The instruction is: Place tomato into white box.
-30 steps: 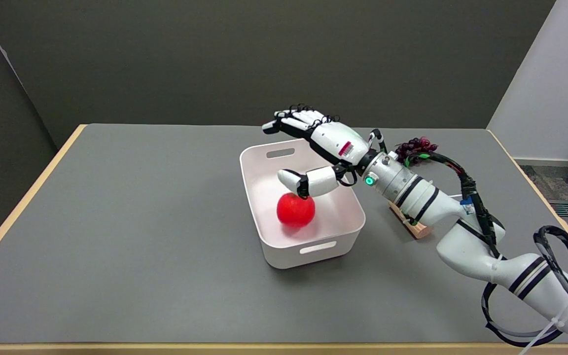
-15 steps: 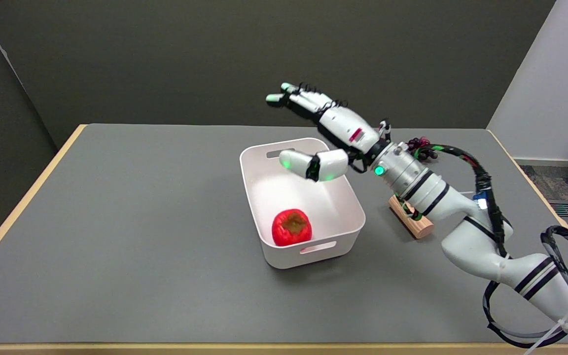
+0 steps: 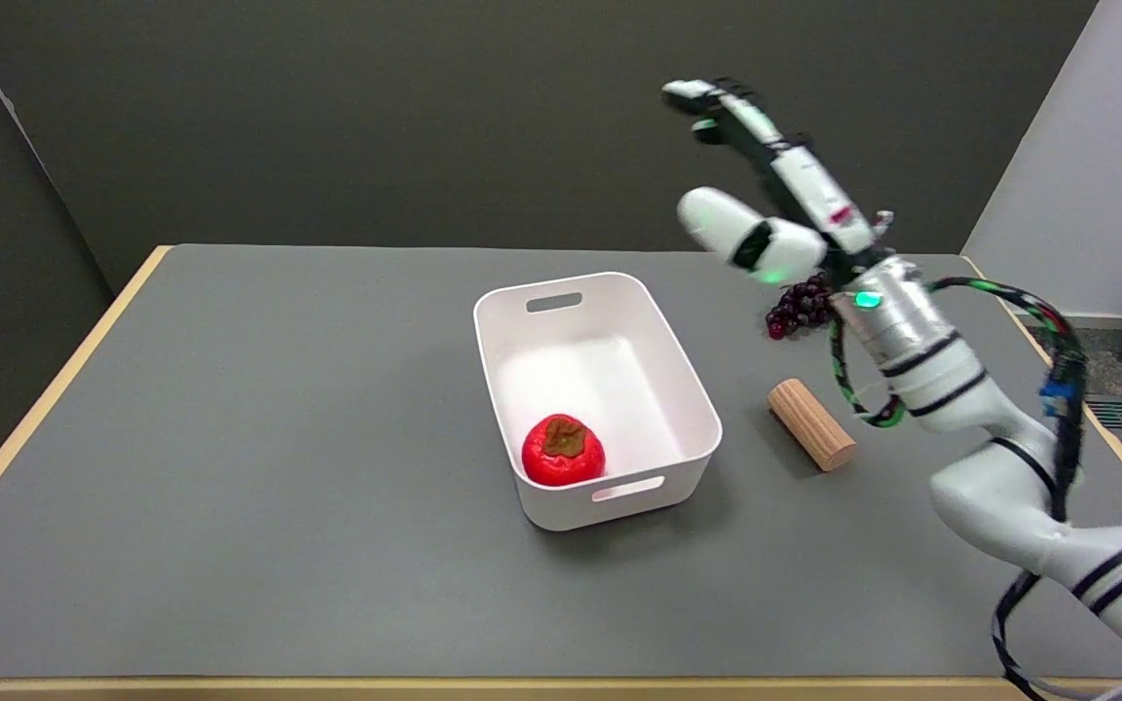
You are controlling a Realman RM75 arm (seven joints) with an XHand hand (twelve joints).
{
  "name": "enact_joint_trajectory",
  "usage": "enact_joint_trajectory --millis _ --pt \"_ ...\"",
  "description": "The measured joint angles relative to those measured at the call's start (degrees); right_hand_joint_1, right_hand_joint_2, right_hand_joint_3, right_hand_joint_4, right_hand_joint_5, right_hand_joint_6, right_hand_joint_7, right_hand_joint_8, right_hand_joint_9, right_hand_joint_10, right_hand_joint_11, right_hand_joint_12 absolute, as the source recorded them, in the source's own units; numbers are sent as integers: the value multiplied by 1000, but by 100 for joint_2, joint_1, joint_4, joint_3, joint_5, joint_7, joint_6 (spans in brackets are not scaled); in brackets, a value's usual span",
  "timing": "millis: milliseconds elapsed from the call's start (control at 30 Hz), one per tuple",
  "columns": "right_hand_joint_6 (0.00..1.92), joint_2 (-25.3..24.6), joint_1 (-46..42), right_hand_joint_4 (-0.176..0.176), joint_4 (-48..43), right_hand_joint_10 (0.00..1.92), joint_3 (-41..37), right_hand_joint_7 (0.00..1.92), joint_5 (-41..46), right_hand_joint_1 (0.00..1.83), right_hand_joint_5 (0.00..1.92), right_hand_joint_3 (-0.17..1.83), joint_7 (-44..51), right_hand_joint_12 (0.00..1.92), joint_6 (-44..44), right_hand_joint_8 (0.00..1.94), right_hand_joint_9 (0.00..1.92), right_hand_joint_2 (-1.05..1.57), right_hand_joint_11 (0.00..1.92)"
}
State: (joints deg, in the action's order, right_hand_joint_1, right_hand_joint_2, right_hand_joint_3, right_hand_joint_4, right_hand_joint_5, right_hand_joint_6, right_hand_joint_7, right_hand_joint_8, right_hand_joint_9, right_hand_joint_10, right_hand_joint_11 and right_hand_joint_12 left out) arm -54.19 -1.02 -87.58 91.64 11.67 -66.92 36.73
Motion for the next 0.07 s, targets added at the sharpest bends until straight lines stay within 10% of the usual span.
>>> enact_joint_trajectory --millis 67 --pt "352 8 -164 88 60 396 -130 114 258 234 159 783 0 937 229 235 -1 666 -1"
